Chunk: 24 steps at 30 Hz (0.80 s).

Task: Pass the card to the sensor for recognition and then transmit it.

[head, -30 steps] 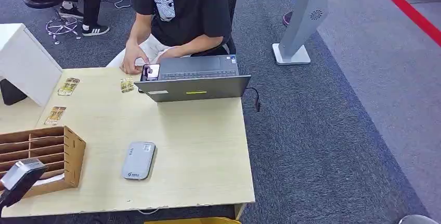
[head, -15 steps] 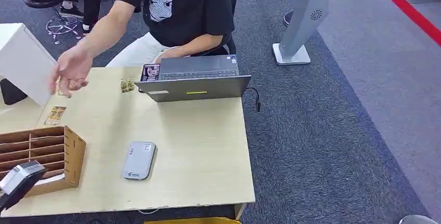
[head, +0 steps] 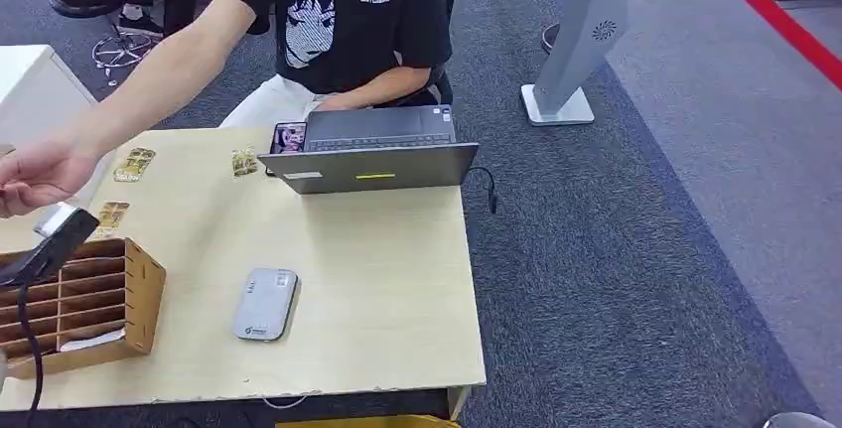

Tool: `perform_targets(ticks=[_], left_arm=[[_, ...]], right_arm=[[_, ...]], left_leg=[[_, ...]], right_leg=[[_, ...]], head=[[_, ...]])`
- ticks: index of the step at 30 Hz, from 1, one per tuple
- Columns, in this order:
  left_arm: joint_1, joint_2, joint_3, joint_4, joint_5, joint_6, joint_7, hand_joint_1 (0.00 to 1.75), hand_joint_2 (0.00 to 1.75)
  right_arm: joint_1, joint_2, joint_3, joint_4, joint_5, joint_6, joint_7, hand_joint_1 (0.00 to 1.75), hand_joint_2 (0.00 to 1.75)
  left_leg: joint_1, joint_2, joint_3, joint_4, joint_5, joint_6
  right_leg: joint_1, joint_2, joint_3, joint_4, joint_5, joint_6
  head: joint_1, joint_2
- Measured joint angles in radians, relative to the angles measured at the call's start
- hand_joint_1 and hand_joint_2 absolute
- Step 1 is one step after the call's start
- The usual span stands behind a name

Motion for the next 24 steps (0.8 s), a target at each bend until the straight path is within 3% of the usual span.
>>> perform_targets(ticks=[14,15,16,24], left_arm=[[-0.044,-0.006,-0.048,0.083,0.003,0.037,0.008,1.75,1.75],[-0.044,-0.008,-0.048,0.084,0.005,0.042,0.008,0.42,1.75],[-0.044,-0.009,-0.048,0.085,0.010,0.046,0.008,0.00,1.75],[-0.044,-0.026,-0.050,0.099,0.095,0.032,-0.015,0.00,1.75]], right_arm=[[-0.011,0.004,0.000,0.017,0.000,0.008,-0.002,0.00,1.75],[-0.012,0.005,0.000,0.019,0.000,0.008,-0.003,0.00,1.75],[-0.012,0.005,0.000,0.020,0.001,0.008,-0.003,0.00,1.75],[-0.016,0.006,0.000,0.025,0.017,0.009,0.010,0.00,1.75]], left_leg=[[0.000,0.003,-0.001,0.000,-0.001,0.001],[0.000,0.003,-0.001,0.000,-0.001,0.001],[0.000,0.003,-0.002,0.000,-0.001,0.001],[0.000,0.003,-0.002,0.000,-0.001,0.001]], right_leg=[[0.000,0.003,-0.002,0.000,0.002,0.000],[0.000,0.003,-0.002,0.000,0.002,0.000],[0.000,0.003,-0.002,0.000,0.002,0.000],[0.000,0.003,-0.003,-0.001,0.002,0.000]], head=[[0.000,0.000],[0.000,0.000],[0.000,0.000],[0.000,0.000]])
